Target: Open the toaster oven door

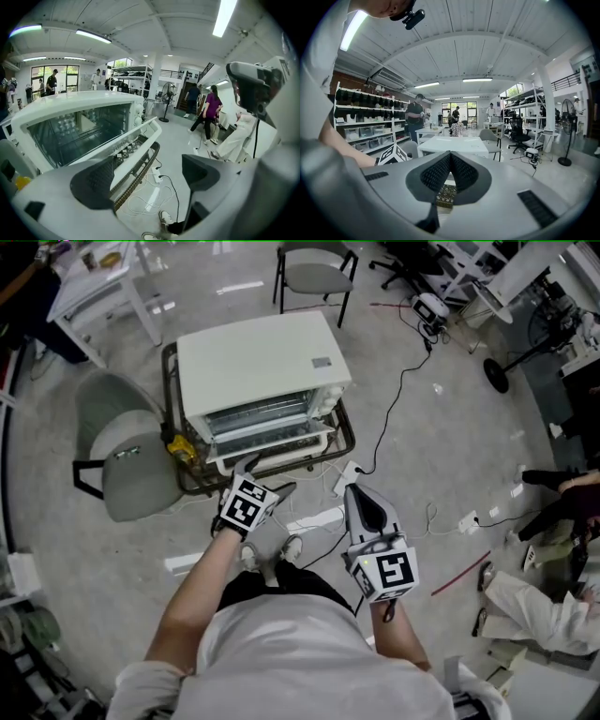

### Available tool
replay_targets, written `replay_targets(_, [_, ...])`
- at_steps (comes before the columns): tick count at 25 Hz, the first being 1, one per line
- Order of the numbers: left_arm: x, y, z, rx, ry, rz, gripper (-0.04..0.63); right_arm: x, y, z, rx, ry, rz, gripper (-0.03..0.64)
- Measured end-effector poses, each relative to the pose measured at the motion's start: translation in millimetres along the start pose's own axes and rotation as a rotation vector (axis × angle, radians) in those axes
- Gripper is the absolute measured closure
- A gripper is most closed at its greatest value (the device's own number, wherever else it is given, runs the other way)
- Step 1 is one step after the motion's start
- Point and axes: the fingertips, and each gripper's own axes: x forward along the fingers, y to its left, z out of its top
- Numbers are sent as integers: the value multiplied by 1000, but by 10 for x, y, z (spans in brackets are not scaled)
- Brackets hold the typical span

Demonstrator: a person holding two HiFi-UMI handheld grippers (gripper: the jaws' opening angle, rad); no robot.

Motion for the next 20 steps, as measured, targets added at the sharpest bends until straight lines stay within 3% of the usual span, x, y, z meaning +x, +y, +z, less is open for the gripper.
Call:
replay_targets(9, [66,-54,-172,-73,-13,-10,153,-46,-28,-38,2,6,-9,594])
replay_targets(14, [107,-117,-318,-149,5,-42,153,-43,-24,-74,2,12,-6,594])
replay_targets(20, [131,-143,-360,-166,-11,-31,153,-35,-3,-68,-3,14,1,594])
